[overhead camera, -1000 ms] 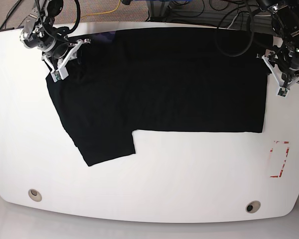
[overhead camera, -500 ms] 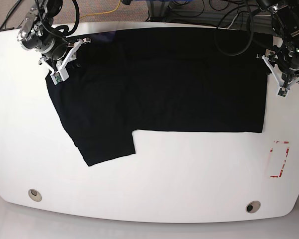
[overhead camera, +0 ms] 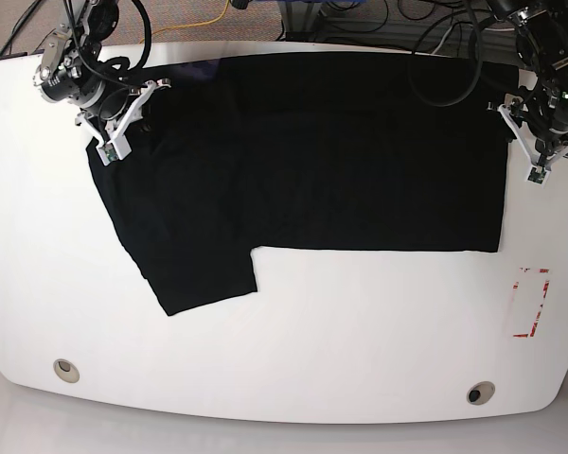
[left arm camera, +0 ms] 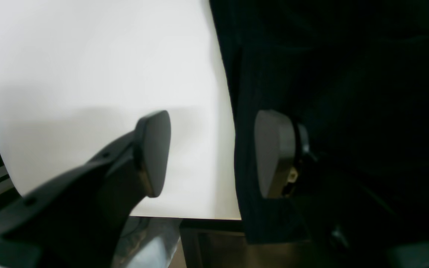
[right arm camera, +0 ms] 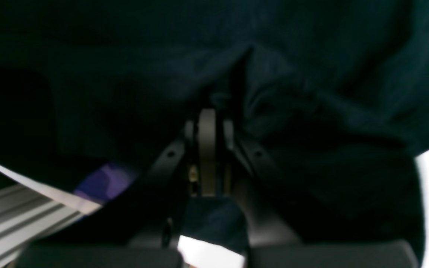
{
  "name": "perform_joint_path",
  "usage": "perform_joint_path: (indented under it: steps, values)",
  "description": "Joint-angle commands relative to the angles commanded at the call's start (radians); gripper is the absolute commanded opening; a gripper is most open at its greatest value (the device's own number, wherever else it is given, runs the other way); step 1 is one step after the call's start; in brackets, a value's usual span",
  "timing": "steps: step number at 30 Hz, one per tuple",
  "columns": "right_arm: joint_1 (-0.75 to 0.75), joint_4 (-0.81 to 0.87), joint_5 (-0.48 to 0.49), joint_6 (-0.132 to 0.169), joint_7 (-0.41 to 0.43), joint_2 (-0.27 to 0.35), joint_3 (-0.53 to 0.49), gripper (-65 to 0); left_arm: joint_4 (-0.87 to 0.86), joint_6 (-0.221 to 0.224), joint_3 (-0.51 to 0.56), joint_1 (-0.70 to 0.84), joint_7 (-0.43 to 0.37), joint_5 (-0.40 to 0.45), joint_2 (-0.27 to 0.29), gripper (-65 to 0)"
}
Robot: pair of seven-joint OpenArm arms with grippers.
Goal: Layout the t-shirt on the table in an organized manner, then fold the t-shirt properly
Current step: 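Regrasp the shirt edge with the right gripper and drag it inward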
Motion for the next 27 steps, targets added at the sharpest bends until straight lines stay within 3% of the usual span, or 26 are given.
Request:
perform_joint_path:
  steps: [7,14,20,27]
  values:
    - [0.003,0.005,0.003,0.000,-0.003,-0.003,0.000,-65.0,0.000,0.000,0.000,0.000,0.000,0.000,0.000,-30.7]
    - [0.008,0.132,0.009,0.000,-0.046,-0.046,0.000,-65.0,0.000,0.000,0.000,0.000,0.000,0.002,0.000,-30.7]
    - [0.068,0.140,0.137,0.000,-0.083,-0.044,0.000,-65.0,0.000,0.000,0.000,0.000,0.000,0.003,0.000,-30.7]
    - [0.196,0.114,0.149,0.000,-0.083,-0.046,0.000,-65.0,0.000,0.000,0.000,0.002,0.000,0.005,0.000,-30.7]
